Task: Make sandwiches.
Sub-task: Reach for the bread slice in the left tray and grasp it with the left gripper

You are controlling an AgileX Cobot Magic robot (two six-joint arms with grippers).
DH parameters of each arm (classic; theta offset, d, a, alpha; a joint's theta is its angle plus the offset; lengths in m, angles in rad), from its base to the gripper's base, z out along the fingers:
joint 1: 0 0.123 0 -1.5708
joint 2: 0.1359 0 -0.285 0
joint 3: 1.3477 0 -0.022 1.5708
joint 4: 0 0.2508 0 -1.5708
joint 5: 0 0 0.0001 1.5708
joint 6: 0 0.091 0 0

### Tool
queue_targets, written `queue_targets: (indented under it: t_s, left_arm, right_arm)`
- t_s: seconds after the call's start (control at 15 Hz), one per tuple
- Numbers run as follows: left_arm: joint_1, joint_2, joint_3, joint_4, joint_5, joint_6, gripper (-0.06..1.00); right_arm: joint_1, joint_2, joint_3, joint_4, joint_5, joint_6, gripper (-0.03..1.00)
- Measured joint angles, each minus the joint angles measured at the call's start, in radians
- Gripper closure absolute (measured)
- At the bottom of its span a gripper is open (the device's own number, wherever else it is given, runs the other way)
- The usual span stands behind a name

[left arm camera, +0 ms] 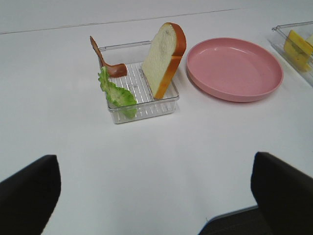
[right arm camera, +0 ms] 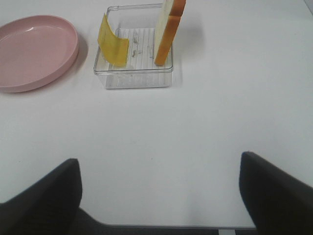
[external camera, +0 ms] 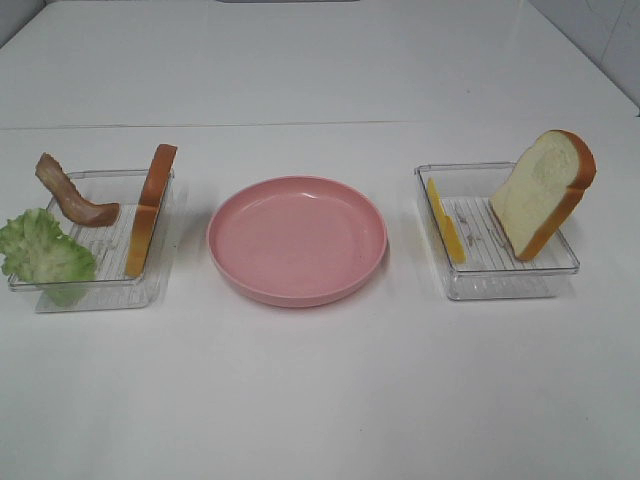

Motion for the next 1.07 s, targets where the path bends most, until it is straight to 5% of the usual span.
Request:
queue_targets:
  t_s: [0.73, 1.07]
  left_arm:
    - [0.0, 0.0, 0.0, 0.0, 0.0, 0.0, -0.03]
    - [0.0, 0.301, -0.212, 0.005, 0.009, 0.0, -0.03]
  right_arm:
    - [0.0, 0.0, 0.0, 0.0, 0.0, 0.0, 0.12]
    - [0.0, 0.0, 0.0, 0.0, 0.0, 0.0, 0.12]
